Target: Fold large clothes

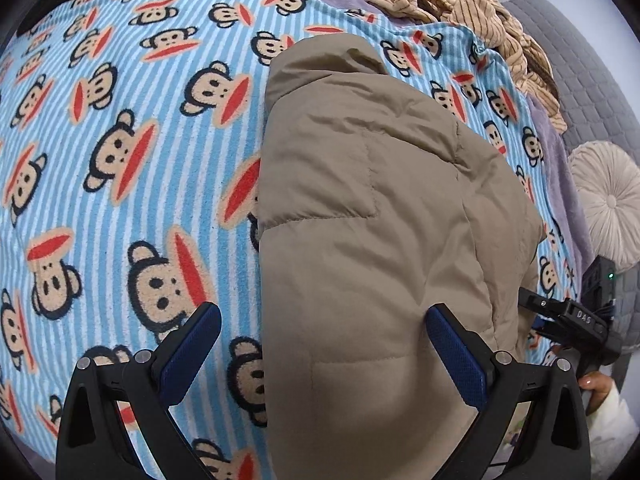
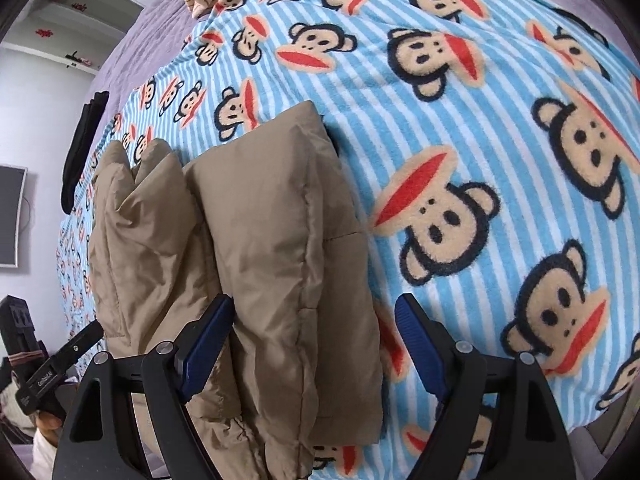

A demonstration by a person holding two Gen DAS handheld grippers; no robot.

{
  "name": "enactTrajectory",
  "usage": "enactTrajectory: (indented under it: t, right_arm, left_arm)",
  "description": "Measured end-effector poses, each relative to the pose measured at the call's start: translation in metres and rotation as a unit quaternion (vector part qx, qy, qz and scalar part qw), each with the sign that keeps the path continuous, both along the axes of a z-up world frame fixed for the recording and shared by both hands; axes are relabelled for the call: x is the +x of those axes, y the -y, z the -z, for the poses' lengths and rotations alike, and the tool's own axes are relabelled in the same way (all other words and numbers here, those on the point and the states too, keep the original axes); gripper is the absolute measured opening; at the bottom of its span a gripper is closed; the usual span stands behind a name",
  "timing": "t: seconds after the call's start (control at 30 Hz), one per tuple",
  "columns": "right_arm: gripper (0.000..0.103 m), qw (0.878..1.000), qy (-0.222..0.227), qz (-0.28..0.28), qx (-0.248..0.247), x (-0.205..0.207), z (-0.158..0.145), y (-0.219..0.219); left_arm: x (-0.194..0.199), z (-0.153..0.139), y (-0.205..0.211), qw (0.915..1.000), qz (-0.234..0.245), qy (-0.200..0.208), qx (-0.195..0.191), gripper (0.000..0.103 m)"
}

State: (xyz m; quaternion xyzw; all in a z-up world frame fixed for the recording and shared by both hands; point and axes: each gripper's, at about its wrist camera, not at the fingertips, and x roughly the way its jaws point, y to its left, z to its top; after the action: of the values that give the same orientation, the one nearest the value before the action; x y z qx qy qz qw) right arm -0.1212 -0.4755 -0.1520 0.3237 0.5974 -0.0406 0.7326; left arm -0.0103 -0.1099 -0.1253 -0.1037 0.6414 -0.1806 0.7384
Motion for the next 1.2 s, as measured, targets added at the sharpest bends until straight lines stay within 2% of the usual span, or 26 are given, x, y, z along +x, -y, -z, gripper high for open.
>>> enactTrajectory:
  t: [0.13,0.27,0.4,0.43,0.47,0.53,0.63,0.73,0.8,0.93,1.03,1.1,1.2]
  right_arm:
    - [0.085,0.999,0.001,0.015,0.038,0.002,0.02,0.014]
    - [0.085,0.997,0.013,0.0,0.072,0.01,0.037,0.015]
    - [0.085,0.987,0.057,0.006,0.153,0.015,0.042,0.012]
    - [0.087,0.983,0.07,0.007,0.169,0.016,0.04,0.012]
    - [0.102,0.98,0.08,0.006,0.182,0.016,0.039,0.011]
    - [0.103,0.972,0.106,0.005,0.211,0.015,0.033,0.009]
    - [0.103,0.972,0.104,-0.022,0.208,0.02,0.028,0.001]
    - [0.103,0.981,0.074,-0.083,0.159,0.035,0.025,-0.013]
    - [0.103,0.982,0.057,-0.105,0.148,0.043,0.03,-0.019]
    - [0.103,0.982,0.032,-0.12,0.139,0.063,0.044,-0.026]
    - [0.103,0.98,0.018,-0.123,0.157,0.071,0.056,-0.024]
    - [0.103,0.978,0.012,-0.121,0.171,0.072,0.064,-0.022]
    - [0.103,0.978,0.0,-0.104,0.183,0.071,0.07,-0.02]
  left_arm:
    - [0.012,0.017,-0.011,0.9988,-0.008,-0.019,-0.045,0.103]
    - [0.023,0.034,-0.009,0.9955,0.006,-0.04,-0.086,0.103]
    - [0.03,0.041,-0.001,0.9926,0.022,-0.046,-0.11,0.103]
    - [0.032,0.042,0.001,0.9923,0.026,-0.046,-0.112,0.103]
    - [0.034,0.043,0.003,0.9923,0.028,-0.046,-0.111,0.103]
    - [0.038,0.045,0.007,0.9922,0.033,-0.047,-0.11,0.103]
    - [0.044,0.047,0.012,0.992,0.041,-0.047,-0.11,0.103]
    - [0.05,0.052,0.015,0.9917,0.051,-0.047,-0.109,0.103]
    - [0.054,0.057,0.019,0.9911,0.057,-0.049,-0.11,0.103]
    - [0.059,0.075,0.021,0.9876,0.049,-0.072,-0.13,0.103]
    - [0.06,0.089,0.022,0.9812,0.028,-0.105,-0.159,0.103]
    - [0.058,0.086,0.029,0.9837,0.024,-0.097,-0.15,0.103]
    - [0.054,0.068,0.043,0.9919,0.04,-0.056,-0.107,0.092]
